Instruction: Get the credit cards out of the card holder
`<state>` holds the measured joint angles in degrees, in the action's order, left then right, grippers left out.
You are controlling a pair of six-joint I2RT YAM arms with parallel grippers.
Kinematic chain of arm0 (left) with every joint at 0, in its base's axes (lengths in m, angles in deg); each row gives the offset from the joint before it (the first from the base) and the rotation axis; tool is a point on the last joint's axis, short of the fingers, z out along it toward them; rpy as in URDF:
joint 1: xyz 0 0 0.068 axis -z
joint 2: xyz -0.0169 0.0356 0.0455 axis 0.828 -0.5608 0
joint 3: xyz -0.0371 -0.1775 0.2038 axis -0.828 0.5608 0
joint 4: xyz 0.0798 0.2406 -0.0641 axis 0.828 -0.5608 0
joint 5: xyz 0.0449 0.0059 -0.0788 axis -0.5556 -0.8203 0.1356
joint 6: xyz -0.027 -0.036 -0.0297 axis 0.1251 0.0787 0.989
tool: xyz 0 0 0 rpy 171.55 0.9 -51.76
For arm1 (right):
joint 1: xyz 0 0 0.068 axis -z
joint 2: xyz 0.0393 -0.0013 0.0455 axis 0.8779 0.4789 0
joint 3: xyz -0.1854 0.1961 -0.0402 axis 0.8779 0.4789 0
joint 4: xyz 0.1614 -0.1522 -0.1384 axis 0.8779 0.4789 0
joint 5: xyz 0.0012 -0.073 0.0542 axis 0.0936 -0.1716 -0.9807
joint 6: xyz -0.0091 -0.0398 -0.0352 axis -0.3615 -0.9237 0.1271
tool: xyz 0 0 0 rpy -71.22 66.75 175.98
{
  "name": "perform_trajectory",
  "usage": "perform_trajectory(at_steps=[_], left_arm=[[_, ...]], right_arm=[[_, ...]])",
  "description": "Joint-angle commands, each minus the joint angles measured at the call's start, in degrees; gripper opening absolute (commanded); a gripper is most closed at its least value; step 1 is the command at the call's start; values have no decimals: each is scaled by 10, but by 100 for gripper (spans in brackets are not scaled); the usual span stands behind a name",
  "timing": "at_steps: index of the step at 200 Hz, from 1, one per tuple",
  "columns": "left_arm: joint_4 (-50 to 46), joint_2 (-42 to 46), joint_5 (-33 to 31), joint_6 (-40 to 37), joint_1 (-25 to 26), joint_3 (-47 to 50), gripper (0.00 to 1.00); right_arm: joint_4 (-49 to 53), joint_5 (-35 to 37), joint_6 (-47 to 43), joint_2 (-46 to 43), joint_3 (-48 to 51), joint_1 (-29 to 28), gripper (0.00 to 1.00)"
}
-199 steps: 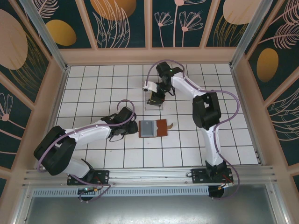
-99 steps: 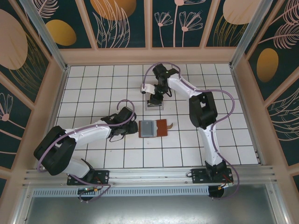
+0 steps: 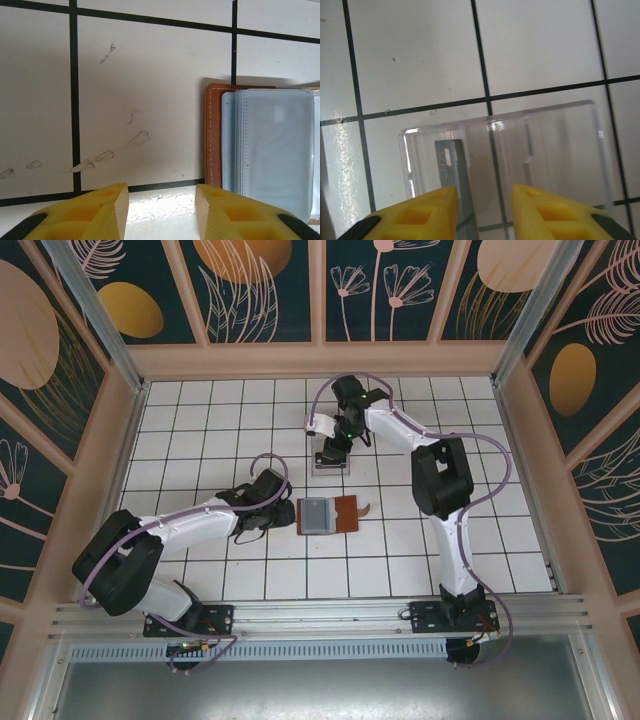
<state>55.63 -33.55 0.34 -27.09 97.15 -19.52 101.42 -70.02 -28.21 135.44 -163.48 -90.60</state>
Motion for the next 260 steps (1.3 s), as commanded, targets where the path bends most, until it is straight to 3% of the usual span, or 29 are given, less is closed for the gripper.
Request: perform_trajectory(at_steps=[1, 41, 85, 260], left_arm=[[-1, -6, 4, 2, 3, -11, 41], [-6, -11, 7, -1, 4, -19, 41], [-8, -14, 9, -2, 3, -22, 41], [-1, -20, 23, -3, 3, -23, 41]], right_arm=[[-30, 8, 11, -41, 18, 5, 34], [-77, 44, 17, -51, 50, 8, 35], [-64, 60, 14, -25, 51, 9, 35], [-35, 29, 25, -27, 77, 8, 35]])
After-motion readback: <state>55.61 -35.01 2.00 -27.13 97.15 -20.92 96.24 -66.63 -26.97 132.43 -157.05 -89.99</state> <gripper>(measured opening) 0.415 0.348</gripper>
